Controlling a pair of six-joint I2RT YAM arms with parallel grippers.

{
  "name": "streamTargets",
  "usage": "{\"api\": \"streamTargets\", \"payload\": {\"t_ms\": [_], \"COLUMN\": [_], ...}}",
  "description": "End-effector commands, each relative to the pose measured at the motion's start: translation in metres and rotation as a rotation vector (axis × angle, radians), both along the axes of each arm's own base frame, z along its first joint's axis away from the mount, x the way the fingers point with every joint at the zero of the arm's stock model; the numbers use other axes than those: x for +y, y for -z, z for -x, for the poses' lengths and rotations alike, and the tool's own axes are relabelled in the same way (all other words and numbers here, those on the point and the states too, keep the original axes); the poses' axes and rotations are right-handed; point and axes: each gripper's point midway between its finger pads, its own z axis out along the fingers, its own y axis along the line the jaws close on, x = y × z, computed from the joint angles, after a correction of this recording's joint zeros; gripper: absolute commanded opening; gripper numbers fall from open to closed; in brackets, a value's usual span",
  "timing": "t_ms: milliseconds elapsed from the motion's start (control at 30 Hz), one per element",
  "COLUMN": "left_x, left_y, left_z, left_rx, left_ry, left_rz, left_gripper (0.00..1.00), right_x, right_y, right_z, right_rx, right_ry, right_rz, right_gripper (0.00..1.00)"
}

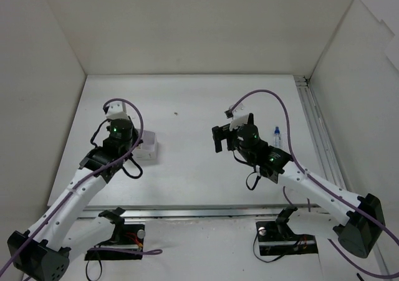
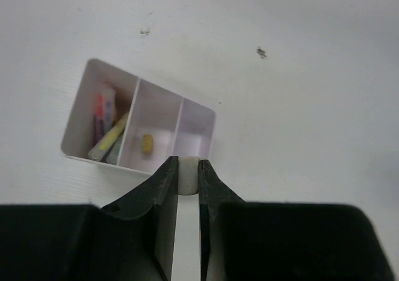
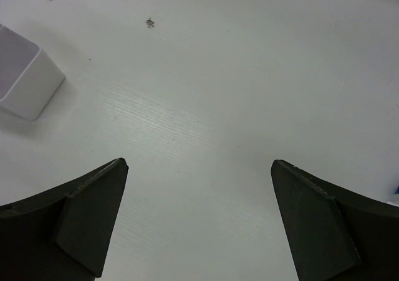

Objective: Sort the stationery into containers
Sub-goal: Place the stationery in the storage box, then pick up the stationery from the center of the board.

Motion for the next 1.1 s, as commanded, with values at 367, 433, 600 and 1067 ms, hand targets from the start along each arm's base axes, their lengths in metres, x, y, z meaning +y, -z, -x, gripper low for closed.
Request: {"api": "streamTargets", "payload": {"t_ms": [367,433,600,1067], "left_x": [0.042,0.045,0.041,-0.014], "left_y": [0.025,0.03,0.038,-0.01], "left_z": [-0.059,-0.064,-0.066,-0.03], "left_rx": [0.095,0.128,0.165,0.006], "left_ry": [-0.163,-0.173,-0.151,0.135], "left_rz": [-0.115,-0.126,-0.135,0.0], "left_gripper": [0.0,0.0,0.31,1.0], "right_x": [-0.06,-0.07,-0.087,-0.203], "right_y": [-0.005,-0.003,0.004,0.075], "right_z": [-0.012,-0.015,-0.021,-0.039], "right_rx": [-0.034,-0.033,-0.005,0.262], "right_ry": [0.236,0.274,0.342,0.771], "right_rz": [0.007,0.015,0.013,-0.016], "right_gripper": [0.98,0.98,0.98,0.98]}}
